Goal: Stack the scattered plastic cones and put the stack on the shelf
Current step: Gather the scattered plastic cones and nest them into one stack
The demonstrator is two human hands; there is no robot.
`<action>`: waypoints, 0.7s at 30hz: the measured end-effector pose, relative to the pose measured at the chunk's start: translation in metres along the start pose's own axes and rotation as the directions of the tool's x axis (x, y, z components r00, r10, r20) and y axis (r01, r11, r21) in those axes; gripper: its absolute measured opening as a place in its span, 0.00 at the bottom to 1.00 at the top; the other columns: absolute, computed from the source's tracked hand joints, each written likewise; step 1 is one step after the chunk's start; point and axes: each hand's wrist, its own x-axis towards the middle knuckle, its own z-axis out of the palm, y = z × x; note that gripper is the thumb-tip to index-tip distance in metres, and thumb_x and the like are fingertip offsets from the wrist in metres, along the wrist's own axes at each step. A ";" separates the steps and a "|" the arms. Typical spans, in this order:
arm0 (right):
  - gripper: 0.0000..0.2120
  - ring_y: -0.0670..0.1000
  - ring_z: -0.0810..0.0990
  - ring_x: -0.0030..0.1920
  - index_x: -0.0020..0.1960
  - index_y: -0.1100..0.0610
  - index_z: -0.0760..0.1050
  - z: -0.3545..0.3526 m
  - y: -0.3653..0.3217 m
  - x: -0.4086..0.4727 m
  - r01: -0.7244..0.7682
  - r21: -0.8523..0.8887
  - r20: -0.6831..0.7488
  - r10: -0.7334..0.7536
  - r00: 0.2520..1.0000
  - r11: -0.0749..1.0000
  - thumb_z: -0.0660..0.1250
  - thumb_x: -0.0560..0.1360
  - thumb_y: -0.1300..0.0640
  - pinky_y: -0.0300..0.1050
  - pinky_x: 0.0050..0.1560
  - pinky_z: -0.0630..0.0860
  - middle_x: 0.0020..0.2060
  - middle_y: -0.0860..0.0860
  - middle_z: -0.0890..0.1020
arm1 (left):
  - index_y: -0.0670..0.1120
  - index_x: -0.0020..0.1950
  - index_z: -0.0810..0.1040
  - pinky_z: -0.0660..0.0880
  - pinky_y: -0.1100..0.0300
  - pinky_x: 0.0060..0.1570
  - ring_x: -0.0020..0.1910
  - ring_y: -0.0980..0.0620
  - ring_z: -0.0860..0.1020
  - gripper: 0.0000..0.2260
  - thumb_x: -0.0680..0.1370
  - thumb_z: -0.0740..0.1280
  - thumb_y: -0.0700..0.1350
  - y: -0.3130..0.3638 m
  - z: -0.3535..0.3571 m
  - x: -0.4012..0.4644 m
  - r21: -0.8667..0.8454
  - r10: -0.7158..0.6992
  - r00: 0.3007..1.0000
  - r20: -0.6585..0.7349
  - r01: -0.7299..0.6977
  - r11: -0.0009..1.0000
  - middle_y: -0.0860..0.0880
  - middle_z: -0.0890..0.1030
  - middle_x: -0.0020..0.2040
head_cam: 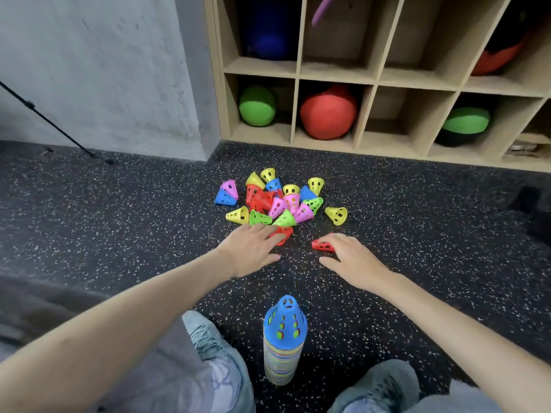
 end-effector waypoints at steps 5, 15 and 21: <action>0.24 0.53 0.66 0.74 0.77 0.50 0.64 0.044 0.036 0.048 -0.114 0.054 0.115 0.107 0.988 0.992 0.61 0.83 0.46 0.54 0.72 0.66 0.77 0.47 0.66 | 0.48 0.83 0.53 0.66 0.45 0.73 0.77 0.43 0.64 0.30 0.85 0.53 0.60 -0.001 0.066 0.043 -0.130 -0.113 0.972 0.206 0.142 0.981 0.44 0.60 0.81; 0.20 0.58 0.60 0.78 0.74 0.43 0.69 0.115 0.102 0.139 -0.302 0.290 -0.060 0.332 0.941 0.908 0.64 0.83 0.54 0.55 0.76 0.61 0.81 0.54 0.54 | 0.56 0.83 0.54 0.67 0.42 0.73 0.77 0.38 0.63 0.28 0.84 0.58 0.58 -0.003 0.159 0.123 -0.570 -0.235 0.929 0.285 0.361 0.738 0.44 0.57 0.82; 0.19 0.53 0.71 0.69 0.73 0.46 0.70 0.139 0.119 0.166 -0.356 0.405 -0.001 0.390 0.921 0.842 0.63 0.82 0.52 0.53 0.67 0.71 0.71 0.49 0.70 | 0.52 0.83 0.57 0.58 0.47 0.78 0.80 0.41 0.58 0.28 0.85 0.58 0.57 0.001 0.182 0.158 -0.695 -0.316 0.921 0.229 0.382 0.609 0.47 0.55 0.83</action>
